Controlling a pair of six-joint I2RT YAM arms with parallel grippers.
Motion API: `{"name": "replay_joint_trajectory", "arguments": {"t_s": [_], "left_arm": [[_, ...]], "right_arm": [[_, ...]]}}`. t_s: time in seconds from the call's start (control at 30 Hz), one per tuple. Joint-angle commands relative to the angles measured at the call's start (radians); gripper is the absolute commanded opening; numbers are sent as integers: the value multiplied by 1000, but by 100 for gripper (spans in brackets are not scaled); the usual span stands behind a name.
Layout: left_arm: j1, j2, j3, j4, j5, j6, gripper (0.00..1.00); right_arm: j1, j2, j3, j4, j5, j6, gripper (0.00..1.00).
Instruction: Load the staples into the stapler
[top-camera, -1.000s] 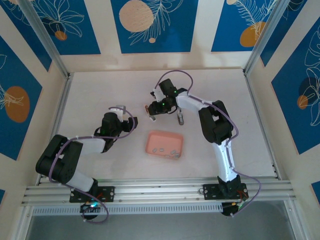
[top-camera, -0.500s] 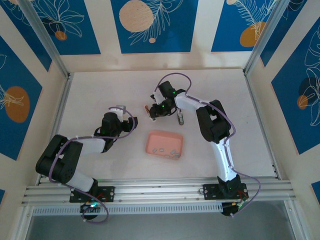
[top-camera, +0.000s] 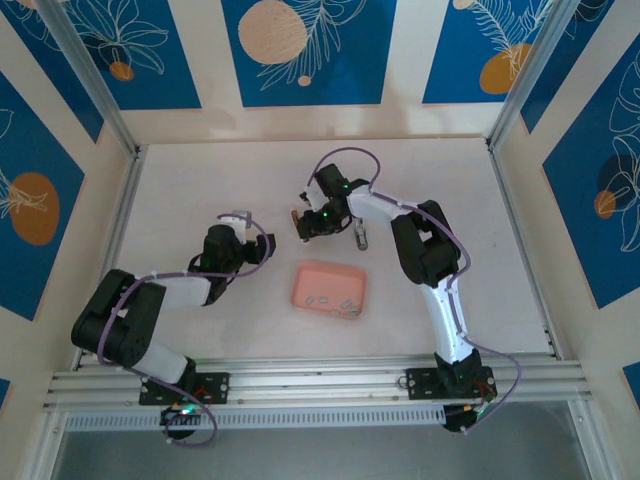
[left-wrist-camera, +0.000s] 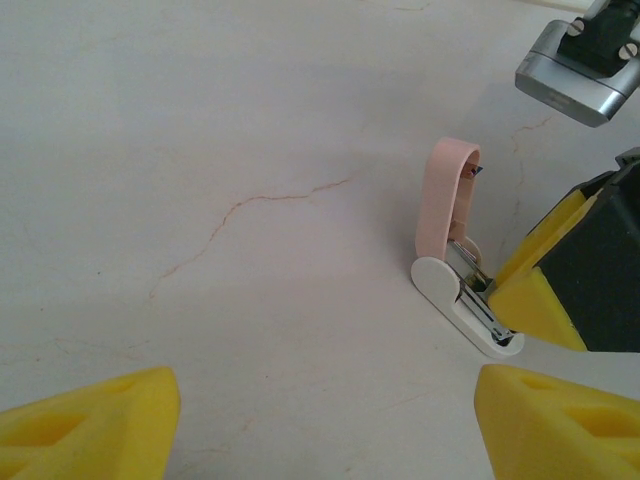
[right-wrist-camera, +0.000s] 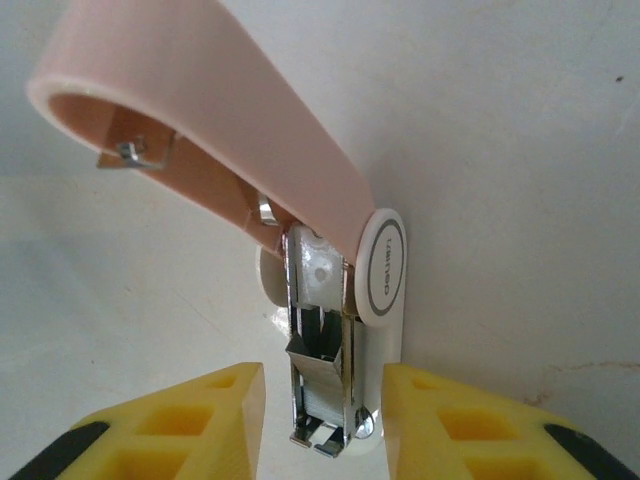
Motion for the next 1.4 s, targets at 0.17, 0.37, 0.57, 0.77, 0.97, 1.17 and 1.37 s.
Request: {"name": "replay_joint_trajectory", "arguments": {"t_s": [0.17,0.37,0.57,0.77,0.97,1.17,1.37], "left_arm": [[-11,-1,14,7,9,15,77],[-13,1,20,6,10,19,77],[-13,3,22,3,12,20,77],[-12,1,23,3,11,20,77],[-12,0,22,1,15,21,77],[-13,-4,20,1,13,21,77],[-12,-11,19,-2,16,21,77]], "right_arm": [[-16,-20,50,15,-58,29,39],[-18,7,72,9,-48,36,36],[-17,28,75,6,-46,32,34],[-11,50,74,3,-49,26,36],[-9,58,61,-12,-36,12,32],[-2,31,35,-42,-9,-19,27],[1,-25,5,-37,-11,-24,27]]}}
